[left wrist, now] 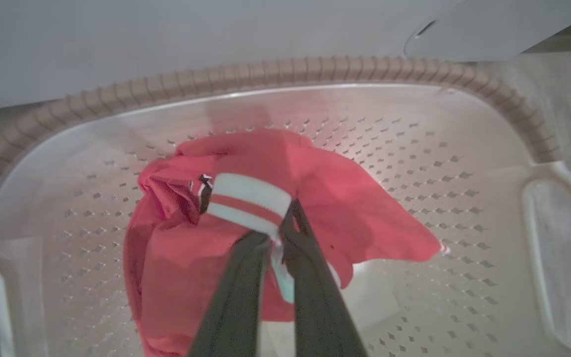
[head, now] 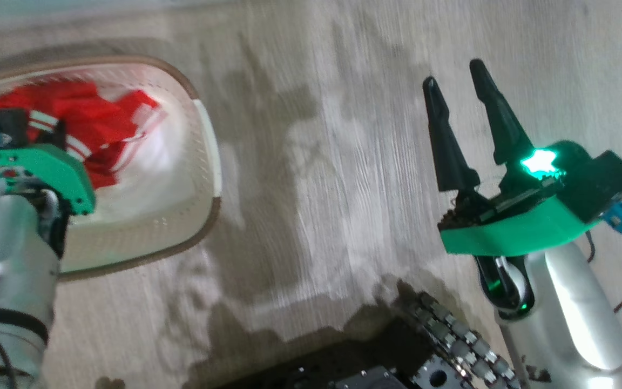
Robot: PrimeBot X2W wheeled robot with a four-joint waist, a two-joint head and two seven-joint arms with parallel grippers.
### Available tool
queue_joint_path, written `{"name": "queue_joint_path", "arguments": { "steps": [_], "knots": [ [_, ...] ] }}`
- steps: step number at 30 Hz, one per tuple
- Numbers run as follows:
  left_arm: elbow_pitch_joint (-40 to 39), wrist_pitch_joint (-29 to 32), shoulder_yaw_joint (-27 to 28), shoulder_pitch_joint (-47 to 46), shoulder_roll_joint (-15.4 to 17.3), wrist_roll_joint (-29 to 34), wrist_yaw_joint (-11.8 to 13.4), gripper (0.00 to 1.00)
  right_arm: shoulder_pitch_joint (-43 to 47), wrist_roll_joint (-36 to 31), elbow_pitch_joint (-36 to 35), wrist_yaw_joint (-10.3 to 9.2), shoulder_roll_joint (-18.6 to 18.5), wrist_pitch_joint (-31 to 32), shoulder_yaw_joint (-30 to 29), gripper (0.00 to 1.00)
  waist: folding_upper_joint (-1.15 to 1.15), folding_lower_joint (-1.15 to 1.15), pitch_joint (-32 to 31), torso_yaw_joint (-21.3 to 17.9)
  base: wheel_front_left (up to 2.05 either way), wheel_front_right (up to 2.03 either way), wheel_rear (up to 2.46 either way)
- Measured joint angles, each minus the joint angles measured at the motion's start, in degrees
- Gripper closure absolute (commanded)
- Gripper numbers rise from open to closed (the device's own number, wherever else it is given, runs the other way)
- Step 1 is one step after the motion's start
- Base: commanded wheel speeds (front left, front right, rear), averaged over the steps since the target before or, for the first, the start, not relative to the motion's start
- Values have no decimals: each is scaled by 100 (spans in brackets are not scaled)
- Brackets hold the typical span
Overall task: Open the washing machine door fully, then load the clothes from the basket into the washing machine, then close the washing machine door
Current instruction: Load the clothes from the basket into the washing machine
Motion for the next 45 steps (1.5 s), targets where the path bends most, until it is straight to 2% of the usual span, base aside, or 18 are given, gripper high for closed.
{"name": "queue_joint_path", "arguments": {
  "steps": [5,9,18,25,35,45],
  "knots": [
    [-656,-68,-18,429,-220,-56,11,100,224,-162,193,0,0,0,-151,0,0,0,-527,246,0,0,0],
    [-1641,-69,41,886,-302,-56,121,100,337,-260,313,0,-1,0,-278,0,0,0,-949,433,0,0,0],
    [-3876,-71,171,2068,-379,-33,434,100,636,-402,572,0,-2,0,-515,0,0,0,-1861,772,0,0,0],
    [-5136,-76,258,2632,-377,-33,612,100,787,-453,689,0,-2,9,-591,0,0,0,-2472,941,0,0,0],
    [-6105,-77,483,3796,-320,-35,875,100,1265,-454,790,0,-2,121,-719,0,0,-1,-3221,1034,0,0,0],
    [-6641,-38,488,4848,-322,-35,1118,100,1666,-537,813,0,-1,318,-857,0,0,-1,-3796,1077,0,0,0]
  ]
}}
